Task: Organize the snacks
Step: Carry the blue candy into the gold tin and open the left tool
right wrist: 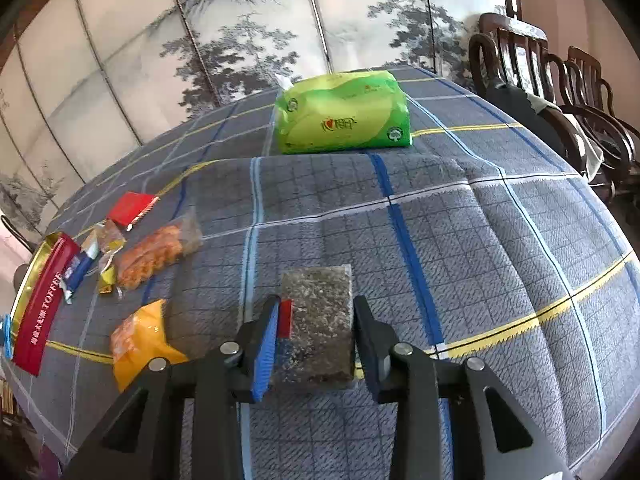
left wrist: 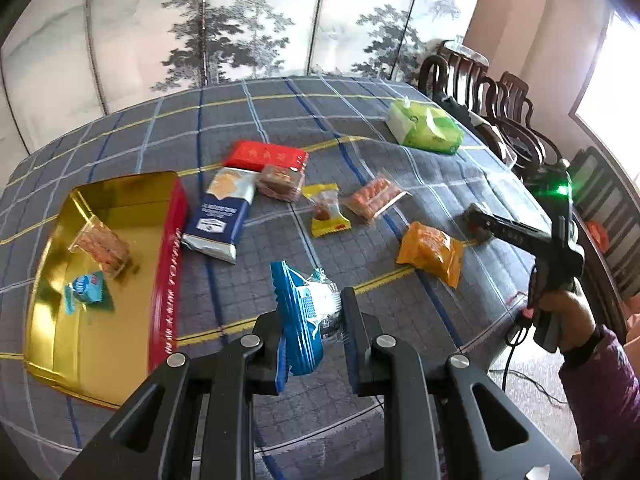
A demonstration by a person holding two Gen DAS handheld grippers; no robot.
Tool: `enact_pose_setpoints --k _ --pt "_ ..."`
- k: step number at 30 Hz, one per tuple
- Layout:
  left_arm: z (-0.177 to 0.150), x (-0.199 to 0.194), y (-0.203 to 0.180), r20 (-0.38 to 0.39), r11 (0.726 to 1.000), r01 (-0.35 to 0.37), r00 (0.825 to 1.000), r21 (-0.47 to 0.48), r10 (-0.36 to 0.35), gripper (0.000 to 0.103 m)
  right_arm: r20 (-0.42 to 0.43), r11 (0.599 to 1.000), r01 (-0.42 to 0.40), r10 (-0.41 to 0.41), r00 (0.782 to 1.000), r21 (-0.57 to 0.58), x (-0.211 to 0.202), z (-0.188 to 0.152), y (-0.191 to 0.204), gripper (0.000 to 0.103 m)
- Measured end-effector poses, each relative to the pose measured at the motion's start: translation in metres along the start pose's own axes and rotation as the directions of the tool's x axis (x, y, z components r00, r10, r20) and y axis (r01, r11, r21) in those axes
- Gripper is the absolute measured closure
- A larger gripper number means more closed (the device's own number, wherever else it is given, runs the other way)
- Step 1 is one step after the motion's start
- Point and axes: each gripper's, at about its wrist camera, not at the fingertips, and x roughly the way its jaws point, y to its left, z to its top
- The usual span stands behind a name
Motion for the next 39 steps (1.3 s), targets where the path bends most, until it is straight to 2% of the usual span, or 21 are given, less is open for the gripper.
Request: enact_pose_setpoints --k 9,26,39 --pt "-0.001 -0.017 0.038 0.031 0.997 -0.044 0.998 -0.069 0.046 0.084 0.083 0.997 -0.065 0.061 0.995 0.045 -0.023 -0.002 0.006 0.068" --pt "-0.024 -0.036 0.132 0.031 0.96 -0.171 0.983 -0.219 0.182 0.084 0.132 0.992 -0.117 0.121 0.984 -0.036 -0.054 0.011 0.05 0.068" --pt "-0.029 -0.021 0.157 0.013 0.945 -0.255 0.965 -0.207 0.263 0.084 0.136 0.99 -0.118 0.127 0.983 -0.073 -0.059 0.017 0.073 0.068"
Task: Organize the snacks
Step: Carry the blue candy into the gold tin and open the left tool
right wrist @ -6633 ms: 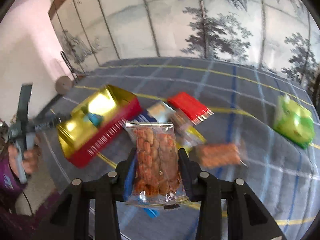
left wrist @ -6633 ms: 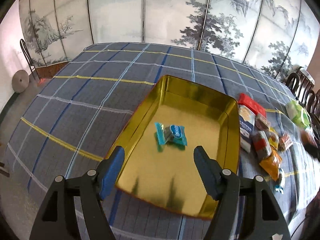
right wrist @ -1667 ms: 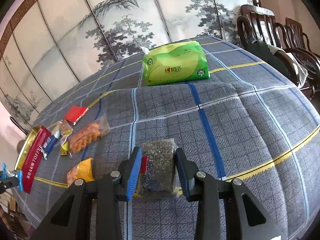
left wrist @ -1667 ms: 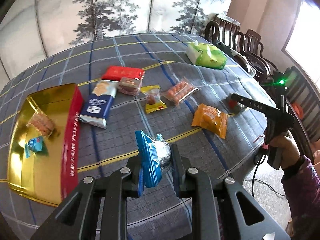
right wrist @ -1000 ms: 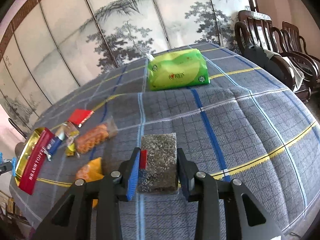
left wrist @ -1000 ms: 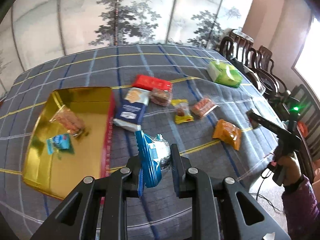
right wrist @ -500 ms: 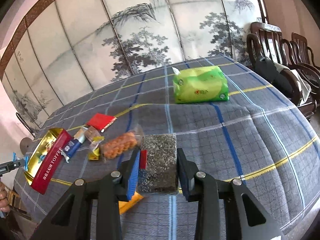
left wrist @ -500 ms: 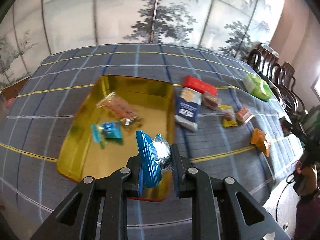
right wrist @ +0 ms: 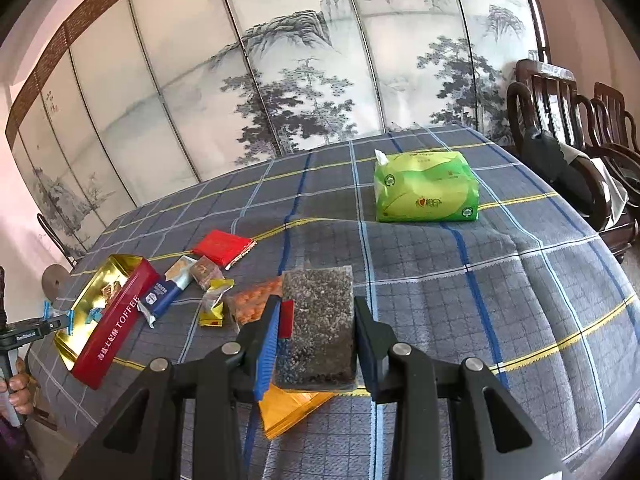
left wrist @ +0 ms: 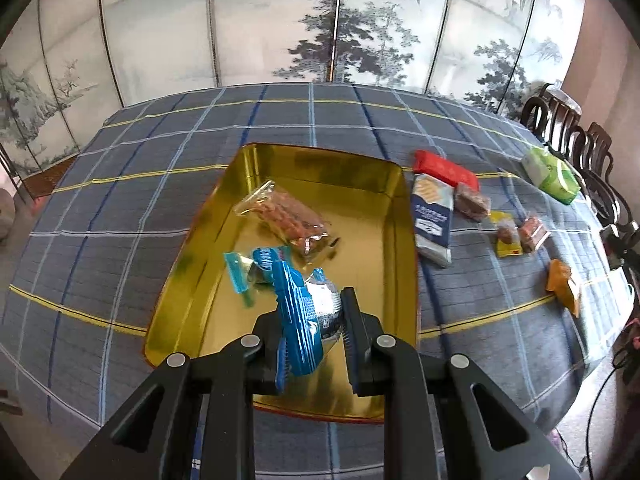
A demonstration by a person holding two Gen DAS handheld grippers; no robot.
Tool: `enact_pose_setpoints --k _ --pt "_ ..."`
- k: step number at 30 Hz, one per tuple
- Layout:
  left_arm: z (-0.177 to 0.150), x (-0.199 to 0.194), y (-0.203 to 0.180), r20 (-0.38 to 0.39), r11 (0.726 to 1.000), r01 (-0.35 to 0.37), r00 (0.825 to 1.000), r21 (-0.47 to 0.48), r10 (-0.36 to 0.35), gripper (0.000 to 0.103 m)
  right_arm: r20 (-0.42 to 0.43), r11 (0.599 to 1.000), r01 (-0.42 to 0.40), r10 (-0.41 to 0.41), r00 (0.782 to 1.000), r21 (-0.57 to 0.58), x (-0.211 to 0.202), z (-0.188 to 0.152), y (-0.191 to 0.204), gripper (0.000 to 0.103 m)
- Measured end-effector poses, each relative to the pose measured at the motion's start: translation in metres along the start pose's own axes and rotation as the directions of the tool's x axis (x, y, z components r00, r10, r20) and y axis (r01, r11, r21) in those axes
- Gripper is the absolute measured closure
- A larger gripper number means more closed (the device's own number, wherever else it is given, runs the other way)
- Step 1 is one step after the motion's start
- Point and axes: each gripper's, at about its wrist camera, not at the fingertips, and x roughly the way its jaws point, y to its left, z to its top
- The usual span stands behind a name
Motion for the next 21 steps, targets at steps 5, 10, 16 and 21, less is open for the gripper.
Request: enact_pose_setpoints --k 5,10,16,21 --pt "0.0 0.007 0.01 -0.002 1.0 -0.026 1.0 -0.005 0.026 0.084 -0.007 1.0 -0.003 0.003 1.0 -0.009 0.001 0.001 0.006 0.068" --pt "-0.001 0.014 0.017 -0.006 0.999 -0.046 0.999 -0.008 0.046 0.084 -0.014 1.0 -0.007 0.007 1.0 -0.019 0.003 0.001 0.011 0.068" --pt "-0.002 0.021 0.021 -0.008 0.998 -0.068 0.998 0.004 0.068 0.084 -0.022 1.0 -0.008 0.008 1.0 -0.028 0.007 0.002 0.018 0.068" --pt "-0.001 0.025 0.024 -0.011 0.997 -0.073 0.997 0.002 0.073 0.084 -0.028 0.999 -0.011 0.01 1.0 -0.035 0.009 0.003 0.021 0.068"
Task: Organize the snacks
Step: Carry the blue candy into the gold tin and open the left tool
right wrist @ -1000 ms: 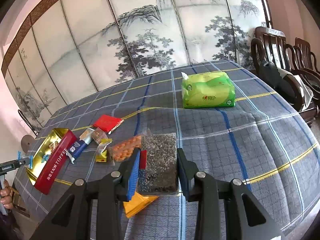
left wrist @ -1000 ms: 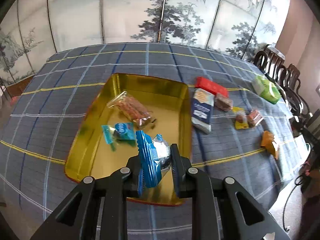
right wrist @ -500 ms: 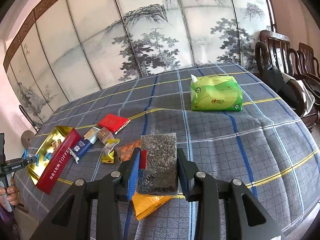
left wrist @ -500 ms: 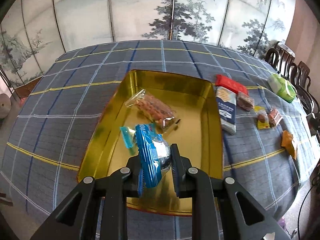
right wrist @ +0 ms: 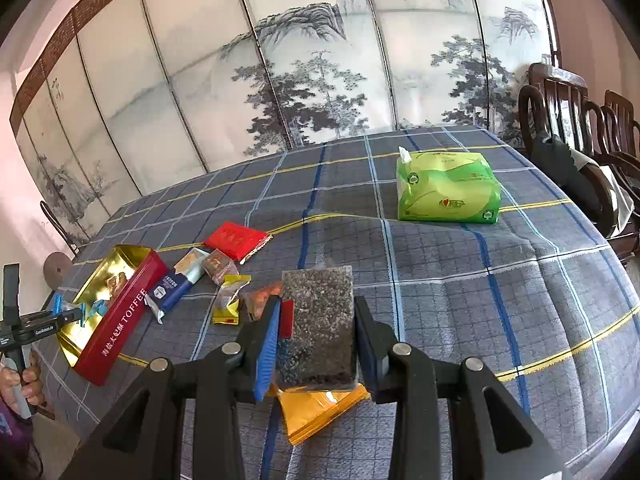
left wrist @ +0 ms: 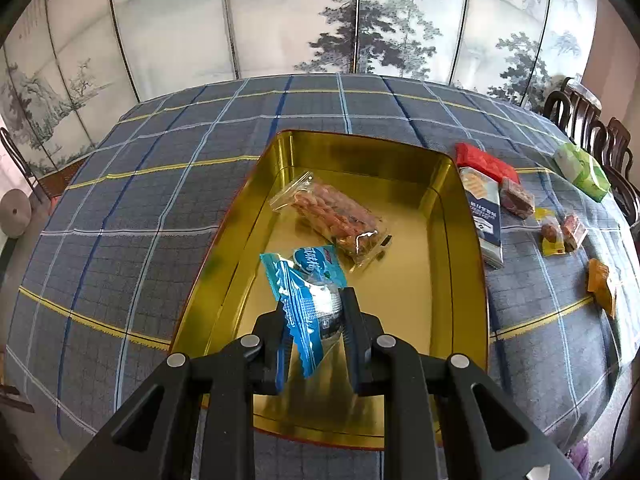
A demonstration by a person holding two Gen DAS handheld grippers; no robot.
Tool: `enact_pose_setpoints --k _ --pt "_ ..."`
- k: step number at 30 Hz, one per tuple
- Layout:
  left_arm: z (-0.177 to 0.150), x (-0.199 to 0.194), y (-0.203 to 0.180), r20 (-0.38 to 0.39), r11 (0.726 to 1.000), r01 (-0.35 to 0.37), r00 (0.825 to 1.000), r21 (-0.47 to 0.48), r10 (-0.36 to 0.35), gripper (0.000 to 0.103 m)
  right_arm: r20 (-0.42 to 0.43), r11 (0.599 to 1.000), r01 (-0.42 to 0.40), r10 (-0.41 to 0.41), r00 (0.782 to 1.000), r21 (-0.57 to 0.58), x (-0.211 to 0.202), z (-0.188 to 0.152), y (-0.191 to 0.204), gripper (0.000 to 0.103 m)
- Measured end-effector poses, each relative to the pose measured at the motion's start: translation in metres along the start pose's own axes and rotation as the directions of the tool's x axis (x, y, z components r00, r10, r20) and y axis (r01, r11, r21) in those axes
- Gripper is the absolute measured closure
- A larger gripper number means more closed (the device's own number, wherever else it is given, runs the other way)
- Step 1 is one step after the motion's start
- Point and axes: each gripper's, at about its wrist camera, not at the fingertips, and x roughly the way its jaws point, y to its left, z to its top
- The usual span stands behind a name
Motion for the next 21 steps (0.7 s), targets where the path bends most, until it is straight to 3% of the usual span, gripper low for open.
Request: enact_pose_setpoints --k 16,21 --pt "0.001 0.002 0.005 0.004 1.0 -0.009 1.0 -0.008 0.009 0.083 -0.021 1.0 -0.017 0.016 1.0 -0.014 0.008 -0.001 0.011 0.068" --pt "0.001 -0.005 0.01 0.025 0.998 -0.026 0.999 -0.049 0.027 0.057 -0.023 0.999 -0.026 0.025 0.999 -0.021 0.009 0.001 0.017 0.068"
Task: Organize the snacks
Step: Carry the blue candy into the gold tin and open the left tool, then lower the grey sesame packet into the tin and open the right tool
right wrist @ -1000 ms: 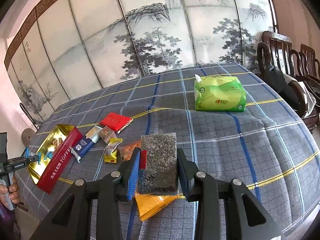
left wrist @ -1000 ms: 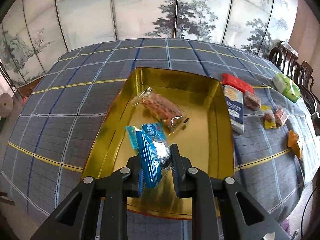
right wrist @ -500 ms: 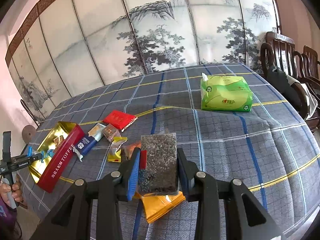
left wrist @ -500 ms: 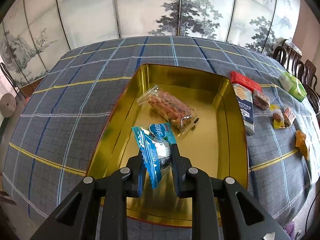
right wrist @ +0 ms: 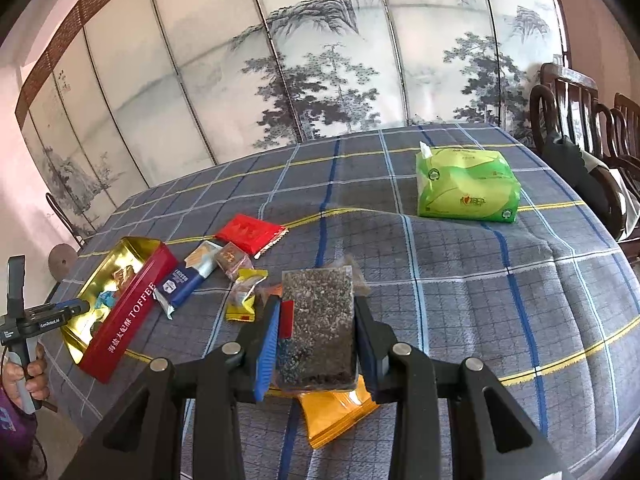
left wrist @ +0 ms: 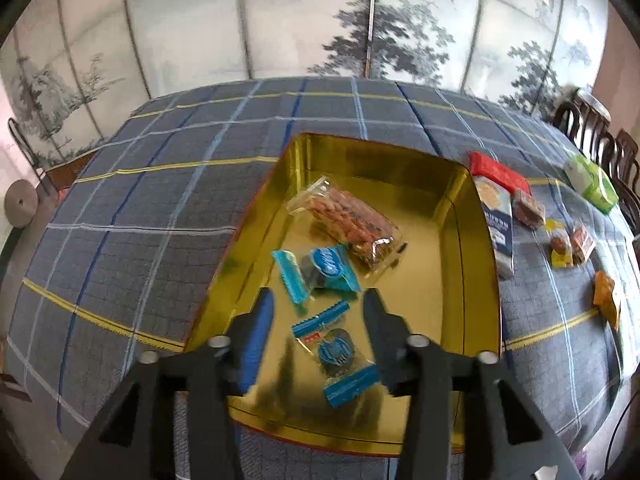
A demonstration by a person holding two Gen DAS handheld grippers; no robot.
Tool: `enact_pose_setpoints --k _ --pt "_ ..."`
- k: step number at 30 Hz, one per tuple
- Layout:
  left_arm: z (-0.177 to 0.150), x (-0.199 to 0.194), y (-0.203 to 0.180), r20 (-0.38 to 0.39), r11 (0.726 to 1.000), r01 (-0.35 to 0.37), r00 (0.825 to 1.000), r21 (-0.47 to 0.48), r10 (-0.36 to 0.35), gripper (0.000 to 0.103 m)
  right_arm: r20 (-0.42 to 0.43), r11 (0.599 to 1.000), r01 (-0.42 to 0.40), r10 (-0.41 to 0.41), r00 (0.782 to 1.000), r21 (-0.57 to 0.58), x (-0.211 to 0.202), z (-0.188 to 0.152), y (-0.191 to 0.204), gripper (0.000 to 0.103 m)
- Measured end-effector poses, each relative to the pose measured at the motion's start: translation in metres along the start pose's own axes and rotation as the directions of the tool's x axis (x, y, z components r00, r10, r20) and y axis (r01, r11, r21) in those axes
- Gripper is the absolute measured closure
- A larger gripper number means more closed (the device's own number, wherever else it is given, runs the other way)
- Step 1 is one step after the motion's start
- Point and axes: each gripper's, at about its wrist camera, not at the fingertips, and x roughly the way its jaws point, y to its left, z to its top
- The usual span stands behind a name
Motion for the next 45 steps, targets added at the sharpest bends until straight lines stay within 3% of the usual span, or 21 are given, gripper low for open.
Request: enact_pose_setpoints --k 2,6,8,13,19,23,25,32,38,42,45 --pt "0.0 -0.007 0.002 0.022 1.0 0.008 1.0 -0.011 -0.007 0.056 0.002 1.0 -0.009 0.009 1.0 -0.004 0.0 0.002 0.004 0.068" --pt "-0.001 -0.021 0.003 0.053 1.0 -0.006 0.999 -0.015 0.007 0.042 0.004 0.998 -0.048 0.049 0.999 -0.027 0.004 0.011 0.022 0.068" --pt "-0.003 -0.028 0.003 0.068 1.0 -0.012 0.998 -0.022 0.014 0.04 0.005 0.996 -0.073 0.073 0.997 -0.043 0.007 0.015 0.035 0.068" --pt "-0.009 -0.04 0.005 0.066 0.999 0.003 0.998 -0.042 0.0 0.032 -0.016 0.98 -0.184 0.183 0.983 -0.081 0.023 0.029 0.083 0.068" --pt "-0.016 -0.044 0.016 0.04 0.994 0.045 0.998 -0.095 -0.041 0.032 -0.095 0.928 -0.351 0.341 0.935 -0.127 0.06 0.043 0.158 0.068" --pt "-0.022 -0.046 0.023 0.034 0.992 0.044 0.999 -0.122 -0.041 0.031 -0.166 0.892 -0.423 0.398 0.902 -0.162 0.09 0.045 0.21 0.068" --pt "-0.025 -0.047 0.028 0.033 0.99 0.034 0.999 -0.133 -0.03 0.03 -0.198 0.884 -0.432 0.397 0.896 -0.181 0.108 0.044 0.232 0.068" --pt "-0.032 -0.05 0.044 0.0 0.981 0.022 1.0 -0.192 -0.022 0.003 -0.283 0.875 -0.438 0.375 0.883 -0.207 0.165 0.046 0.279 0.068" --pt "-0.044 -0.05 0.067 0.027 0.938 0.117 0.993 -0.325 -0.115 0.002 -0.318 0.886 -0.407 0.33 0.889 -0.22 0.195 0.045 0.293 0.068" --pt "-0.046 -0.056 0.07 0.074 0.95 0.082 0.995 -0.302 -0.062 0.002 -0.328 0.889 -0.387 0.299 0.896 -0.244 0.206 0.042 0.302 0.068" --pt "-0.046 -0.058 0.069 0.093 0.954 0.095 0.993 -0.283 -0.071 0.002 -0.333 0.895 -0.38 0.294 0.896 -0.234 0.214 0.043 0.305 0.067"
